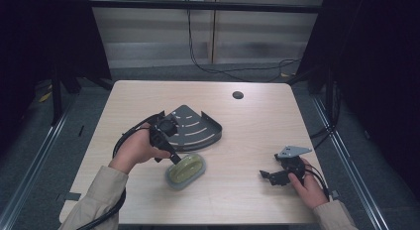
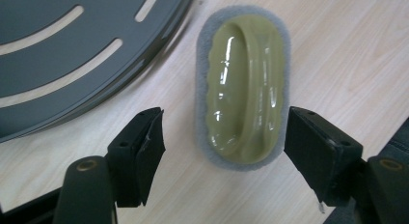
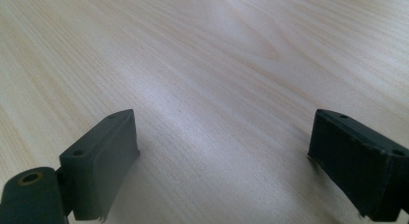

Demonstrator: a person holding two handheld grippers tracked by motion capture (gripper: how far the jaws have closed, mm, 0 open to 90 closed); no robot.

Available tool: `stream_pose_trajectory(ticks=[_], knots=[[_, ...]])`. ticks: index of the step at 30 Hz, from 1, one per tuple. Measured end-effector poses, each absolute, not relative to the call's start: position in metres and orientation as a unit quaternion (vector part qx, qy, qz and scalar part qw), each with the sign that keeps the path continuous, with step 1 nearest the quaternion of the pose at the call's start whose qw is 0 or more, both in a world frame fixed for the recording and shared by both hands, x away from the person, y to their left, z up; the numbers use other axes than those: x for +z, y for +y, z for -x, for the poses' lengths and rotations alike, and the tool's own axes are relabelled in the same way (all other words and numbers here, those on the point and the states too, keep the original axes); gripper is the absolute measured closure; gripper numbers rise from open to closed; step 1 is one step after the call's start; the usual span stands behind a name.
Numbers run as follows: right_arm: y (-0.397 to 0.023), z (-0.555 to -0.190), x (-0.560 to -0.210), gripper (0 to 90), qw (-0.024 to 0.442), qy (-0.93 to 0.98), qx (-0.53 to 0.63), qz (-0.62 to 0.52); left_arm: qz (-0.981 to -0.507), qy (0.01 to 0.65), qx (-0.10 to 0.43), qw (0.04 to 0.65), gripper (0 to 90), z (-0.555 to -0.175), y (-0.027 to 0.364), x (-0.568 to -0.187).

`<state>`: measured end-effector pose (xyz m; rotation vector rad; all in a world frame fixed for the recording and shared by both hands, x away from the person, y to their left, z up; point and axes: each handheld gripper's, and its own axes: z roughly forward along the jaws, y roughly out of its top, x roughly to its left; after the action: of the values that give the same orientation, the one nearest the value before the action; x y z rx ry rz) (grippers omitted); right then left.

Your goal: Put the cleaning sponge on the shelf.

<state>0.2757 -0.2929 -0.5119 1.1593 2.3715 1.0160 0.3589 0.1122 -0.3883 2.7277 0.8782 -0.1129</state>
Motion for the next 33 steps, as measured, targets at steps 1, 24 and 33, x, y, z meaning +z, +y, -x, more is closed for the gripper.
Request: stream_pose_trajectory(ticks=[1, 24, 33], knots=[[-0.293, -0.276, -0.512, 9.3, 0.156, 0.828, 0.354, -0.405, -0.942, 0.304, -0.041, 0.138, 29.8, -0.359, 0.111, -0.389], [-0.293, -0.276, -0.512, 9.4, 0.156, 0.828, 0.354, -0.406, -0.945, 0.3, -0.055, 0.119, 34.3, -0.356, 0.096, -0.402], [-0.293, -0.276, -0.512, 9.3, 0.156, 0.828, 0.355, -0.405, -0.947, 0.294, -0.056, 0.118, 37.8, -0.356, 0.089, -0.41]])
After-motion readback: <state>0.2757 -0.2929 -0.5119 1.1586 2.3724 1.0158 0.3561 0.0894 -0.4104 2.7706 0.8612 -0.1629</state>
